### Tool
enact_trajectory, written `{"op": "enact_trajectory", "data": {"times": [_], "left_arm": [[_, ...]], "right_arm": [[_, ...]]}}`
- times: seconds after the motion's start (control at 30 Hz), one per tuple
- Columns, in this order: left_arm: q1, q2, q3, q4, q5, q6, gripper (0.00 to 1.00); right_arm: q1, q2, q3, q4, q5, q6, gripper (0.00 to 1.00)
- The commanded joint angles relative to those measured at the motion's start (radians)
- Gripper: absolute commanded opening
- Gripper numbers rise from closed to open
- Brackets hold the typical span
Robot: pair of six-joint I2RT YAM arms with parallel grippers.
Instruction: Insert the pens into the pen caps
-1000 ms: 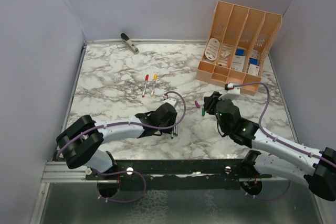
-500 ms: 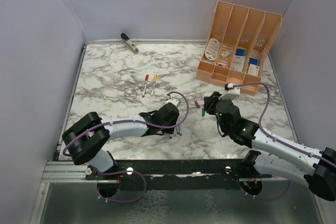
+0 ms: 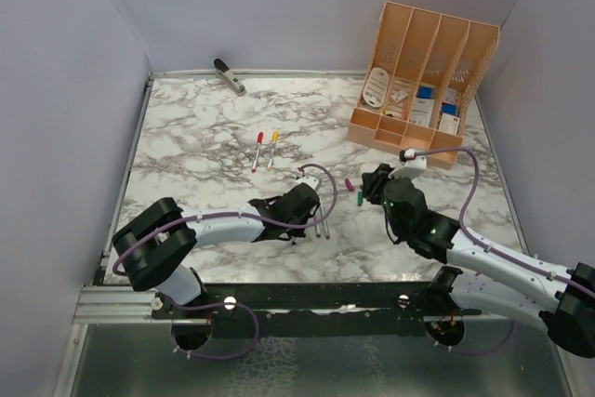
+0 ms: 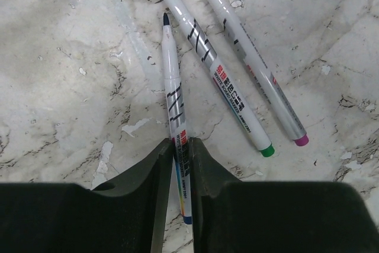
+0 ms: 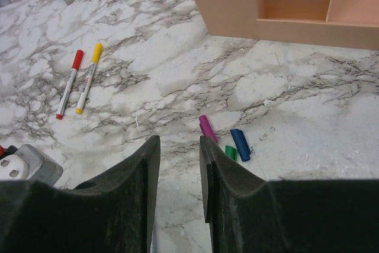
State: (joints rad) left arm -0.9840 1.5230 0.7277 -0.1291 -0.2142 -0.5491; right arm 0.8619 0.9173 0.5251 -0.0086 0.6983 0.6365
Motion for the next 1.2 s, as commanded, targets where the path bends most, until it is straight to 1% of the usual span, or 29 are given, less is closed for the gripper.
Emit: {"op": "enact_trajectory", "data": {"times": [0.0,0.07,0.17,0.33,0.4,0.43,0.5,0.63,0.7,0.77,0.87,0.93,0.97,1.03,1.17], "left_arm": [[-0.012,0.042,0.021,-0.104,-0.034,0.016,0.24],[-0.016,0.068,0.036,-0.131,-0.049,0.019,0.26],[-0.024,0.115,0.057,-0.165,-0.065,0.023,0.26],[-0.049,0.167,0.081,-0.197,-0.084,0.01,0.24],[-0.053,0.194,0.081,-0.196,-0.083,0.001,0.18],[-0.054,0.196,0.08,-0.196,-0.082,-0.005,0.14],[-0.054,0.193,0.077,-0.197,-0.084,-0.009,0.01],[-0.054,0.179,0.074,-0.206,-0.095,-0.007,0.0],[-0.054,0.148,0.078,-0.22,-0.107,-0.006,0.0],[-0.054,0.128,0.082,-0.233,-0.127,-0.001,0.0],[-0.054,0.096,0.09,-0.253,-0.165,0.005,0.0],[-0.054,0.068,0.098,-0.26,-0.185,0.012,0.0],[-0.054,0.054,0.103,-0.26,-0.196,0.015,0.0],[-0.054,0.021,0.111,-0.264,-0.219,0.02,0.0],[-0.054,-0.054,0.119,-0.265,-0.275,0.03,0.0]], "right_arm": [[-0.003,-0.018,-0.013,-0.037,0.052,0.042,0.33],[-0.003,-0.018,-0.01,-0.051,0.064,0.055,0.33],[-0.003,-0.016,-0.002,-0.073,0.074,0.061,0.33],[-0.003,-0.02,0.003,-0.106,0.1,0.069,0.33],[-0.003,-0.023,0.001,-0.122,0.119,0.077,0.33],[-0.003,-0.026,0.001,-0.13,0.131,0.084,0.33],[-0.004,-0.029,-0.001,-0.145,0.153,0.095,0.34],[-0.022,-0.023,-0.005,-0.151,0.167,0.091,0.35],[-0.056,-0.01,-0.001,-0.142,0.129,0.074,0.35],[-0.119,0.008,0.002,-0.123,0.055,0.048,0.35],[-0.239,0.056,0.014,-0.095,-0.096,-0.002,0.35],[-0.297,0.107,0.034,-0.083,-0.189,-0.045,0.34],[-0.315,0.135,0.047,-0.082,-0.245,-0.067,0.33],[-0.325,0.202,0.077,-0.089,-0.3,-0.104,0.29],[-0.325,0.264,0.077,-0.067,-0.372,-0.126,0.24]]}}
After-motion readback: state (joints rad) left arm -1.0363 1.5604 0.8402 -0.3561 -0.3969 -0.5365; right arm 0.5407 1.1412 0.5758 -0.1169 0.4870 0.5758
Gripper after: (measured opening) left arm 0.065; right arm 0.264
